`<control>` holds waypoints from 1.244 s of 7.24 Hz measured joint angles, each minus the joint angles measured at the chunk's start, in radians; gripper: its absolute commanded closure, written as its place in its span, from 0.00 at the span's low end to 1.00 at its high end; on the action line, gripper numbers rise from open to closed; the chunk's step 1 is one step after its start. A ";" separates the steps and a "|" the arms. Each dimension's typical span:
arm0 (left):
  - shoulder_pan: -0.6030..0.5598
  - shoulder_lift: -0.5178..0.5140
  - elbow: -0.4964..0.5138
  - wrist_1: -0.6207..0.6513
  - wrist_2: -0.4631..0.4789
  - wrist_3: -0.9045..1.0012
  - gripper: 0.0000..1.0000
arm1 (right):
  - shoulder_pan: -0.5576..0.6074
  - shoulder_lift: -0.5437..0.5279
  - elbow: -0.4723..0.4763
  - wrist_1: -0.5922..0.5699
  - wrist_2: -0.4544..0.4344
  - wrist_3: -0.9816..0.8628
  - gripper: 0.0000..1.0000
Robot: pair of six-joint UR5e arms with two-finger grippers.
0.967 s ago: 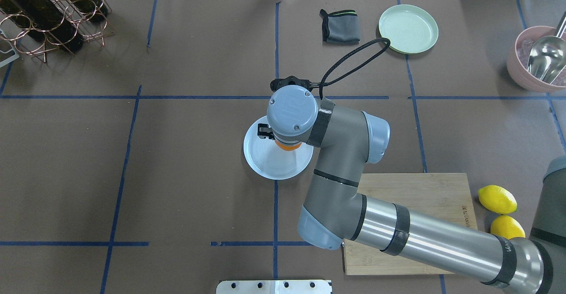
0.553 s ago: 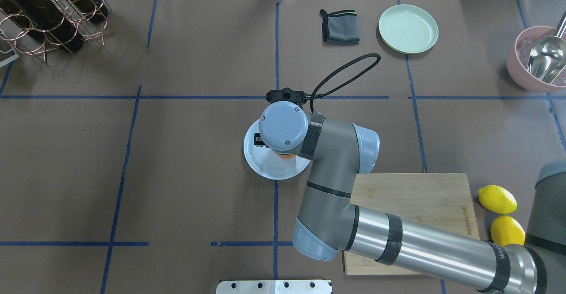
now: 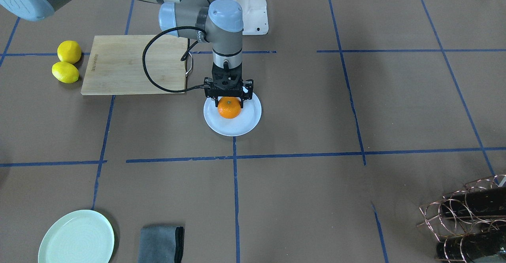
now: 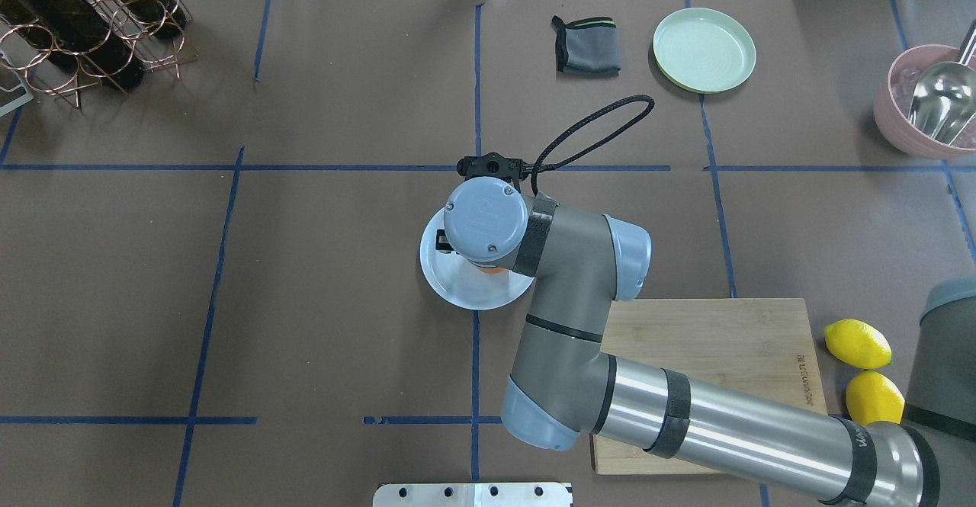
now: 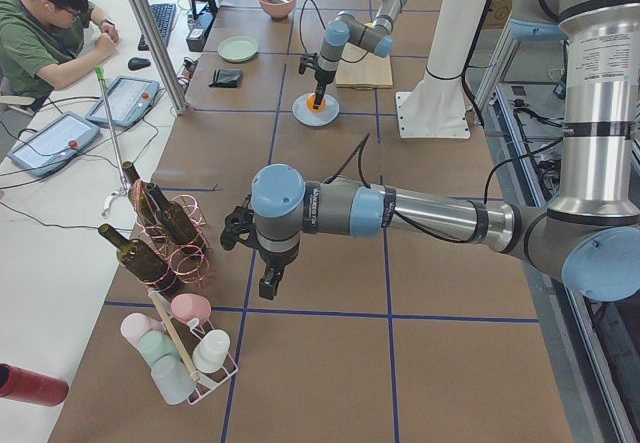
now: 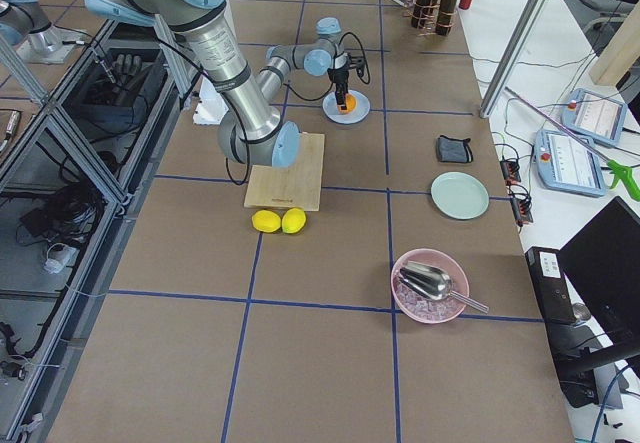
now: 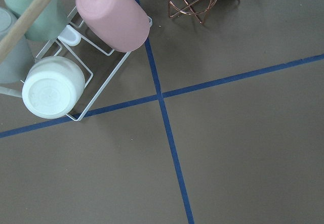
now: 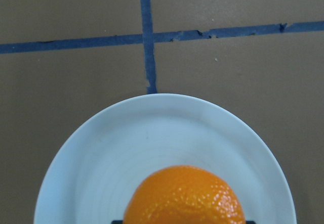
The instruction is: Pick orange to plate
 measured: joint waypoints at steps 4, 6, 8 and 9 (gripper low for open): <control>0.000 0.013 -0.006 -0.001 0.000 0.000 0.00 | 0.023 -0.001 0.028 0.012 0.001 -0.017 0.00; 0.003 0.008 0.006 -0.003 0.005 0.000 0.00 | 0.137 -0.026 0.088 -0.031 0.095 -0.136 0.00; 0.003 0.010 0.006 -0.002 0.007 0.000 0.00 | 0.309 -0.116 0.200 -0.114 0.233 -0.379 0.00; 0.003 0.011 0.003 -0.001 0.006 0.001 0.00 | 0.413 -0.183 0.239 -0.132 0.320 -0.536 0.00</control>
